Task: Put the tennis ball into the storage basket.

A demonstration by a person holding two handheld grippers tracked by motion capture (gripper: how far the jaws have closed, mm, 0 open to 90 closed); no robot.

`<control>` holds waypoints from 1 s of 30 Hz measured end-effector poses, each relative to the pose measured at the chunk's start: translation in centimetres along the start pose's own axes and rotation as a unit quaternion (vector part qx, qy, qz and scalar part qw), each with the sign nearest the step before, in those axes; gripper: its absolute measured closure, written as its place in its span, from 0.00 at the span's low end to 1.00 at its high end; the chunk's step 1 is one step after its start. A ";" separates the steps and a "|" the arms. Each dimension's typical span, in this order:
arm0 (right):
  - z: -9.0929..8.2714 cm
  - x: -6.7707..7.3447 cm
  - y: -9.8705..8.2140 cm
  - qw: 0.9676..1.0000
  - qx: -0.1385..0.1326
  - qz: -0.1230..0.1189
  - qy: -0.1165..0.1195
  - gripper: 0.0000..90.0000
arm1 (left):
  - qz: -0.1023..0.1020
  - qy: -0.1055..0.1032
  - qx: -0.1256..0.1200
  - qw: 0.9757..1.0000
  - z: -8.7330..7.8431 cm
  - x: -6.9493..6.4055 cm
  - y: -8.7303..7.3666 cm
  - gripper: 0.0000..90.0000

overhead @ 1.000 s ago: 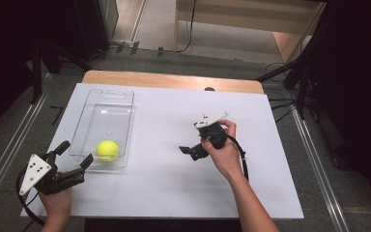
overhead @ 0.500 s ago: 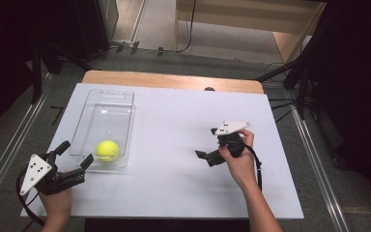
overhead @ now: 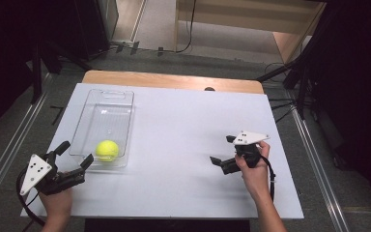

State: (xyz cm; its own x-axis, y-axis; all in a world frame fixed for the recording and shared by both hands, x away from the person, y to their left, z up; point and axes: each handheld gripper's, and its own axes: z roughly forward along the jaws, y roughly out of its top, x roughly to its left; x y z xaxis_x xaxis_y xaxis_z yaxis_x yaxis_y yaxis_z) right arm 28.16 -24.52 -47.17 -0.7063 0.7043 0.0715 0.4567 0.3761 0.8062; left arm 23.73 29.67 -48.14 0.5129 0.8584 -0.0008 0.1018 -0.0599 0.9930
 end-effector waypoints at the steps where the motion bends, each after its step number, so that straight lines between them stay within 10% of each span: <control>1: -0.2 -0.1 -0.3 1.000 -0.002 0.005 -0.003 0.00 | 0.000 0.000 0.000 1.000 0.0 0.0 0.0 0.13; 30: -4.7 -2.1 -6.7 0.993 -0.084 0.060 -0.053 0.00 | -0.002 0.000 -0.001 1.000 0.0 0.0 0.0 0.13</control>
State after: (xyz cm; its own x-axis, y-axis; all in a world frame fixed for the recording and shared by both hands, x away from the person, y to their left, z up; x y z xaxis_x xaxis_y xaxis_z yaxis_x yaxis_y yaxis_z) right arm 24.01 -31.31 -49.95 -0.5864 0.8013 0.1183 0.4315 0.1855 0.8828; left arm 23.72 29.69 -48.15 0.5119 0.8590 -0.0049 0.1027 -0.0555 0.9932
